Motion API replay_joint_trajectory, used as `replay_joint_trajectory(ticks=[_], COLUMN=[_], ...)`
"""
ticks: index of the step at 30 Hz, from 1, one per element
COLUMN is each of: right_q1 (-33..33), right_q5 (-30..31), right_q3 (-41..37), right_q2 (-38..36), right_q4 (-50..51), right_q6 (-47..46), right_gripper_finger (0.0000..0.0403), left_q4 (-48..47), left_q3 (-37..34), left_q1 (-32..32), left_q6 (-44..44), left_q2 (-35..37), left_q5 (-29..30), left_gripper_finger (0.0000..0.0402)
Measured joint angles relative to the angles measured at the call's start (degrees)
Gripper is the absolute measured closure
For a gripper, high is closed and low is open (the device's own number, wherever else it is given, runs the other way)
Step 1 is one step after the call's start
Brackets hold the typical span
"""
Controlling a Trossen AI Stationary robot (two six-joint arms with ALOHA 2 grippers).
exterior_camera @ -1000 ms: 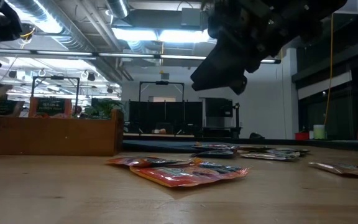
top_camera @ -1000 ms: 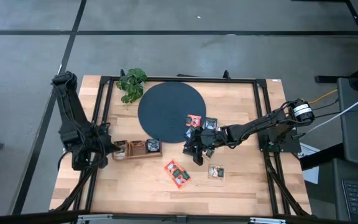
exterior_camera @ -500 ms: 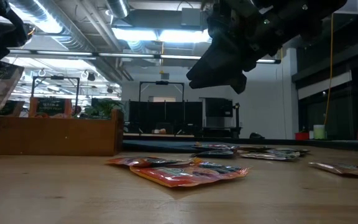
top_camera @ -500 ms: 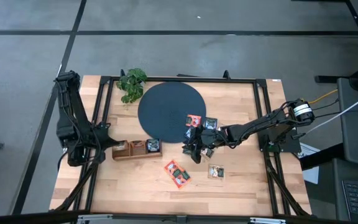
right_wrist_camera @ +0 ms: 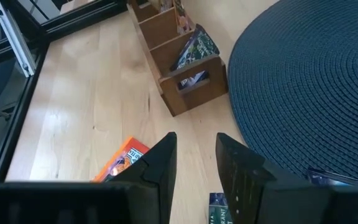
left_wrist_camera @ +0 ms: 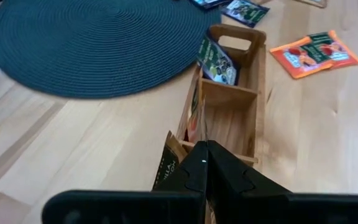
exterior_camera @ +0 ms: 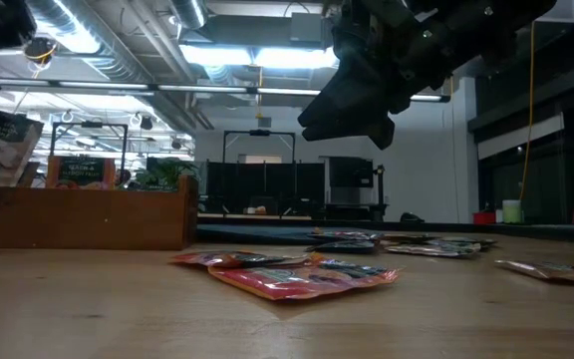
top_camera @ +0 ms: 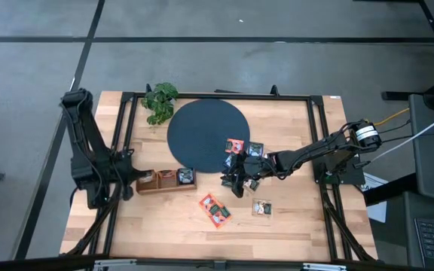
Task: Pick & Place Tea
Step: Put the brown tea bag into the left section of the wooden organizer
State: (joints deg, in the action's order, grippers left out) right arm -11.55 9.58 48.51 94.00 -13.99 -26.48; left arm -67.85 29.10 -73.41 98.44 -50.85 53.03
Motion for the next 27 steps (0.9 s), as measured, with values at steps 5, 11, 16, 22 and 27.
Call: replay_joint_trajectory(ticks=[5,11,16,22,27], right_q1=[0.0,0.0,0.0,0.0,0.0], right_q5=[0.0,0.0,0.0,0.0,0.0], right_q3=[0.0,0.0,0.0,0.0,0.0], right_q2=[0.0,0.0,0.0,0.0,0.0], right_q4=[0.0,0.0,0.0,0.1,0.1], right_q6=[1.0,1.4,1.5,1.5,1.5], right_gripper_finger=[0.0289,0.0289,0.0289,0.0289,0.0289], left_q4=[0.2,0.4,0.4,0.4,0.4], left_q3=[0.0,0.0,0.0,0.0,0.0], left_q1=[0.0,0.0,0.0,0.0,0.0], left_q6=[2.6,3.1,3.4,3.0,2.9], left_q2=[-4.2,-7.3,-8.0,-8.0,-8.0], left_q5=[0.3,0.7,0.7,0.4,0.4], left_gripper_finger=[0.0399,0.0398,0.0398,0.0379,0.0342])
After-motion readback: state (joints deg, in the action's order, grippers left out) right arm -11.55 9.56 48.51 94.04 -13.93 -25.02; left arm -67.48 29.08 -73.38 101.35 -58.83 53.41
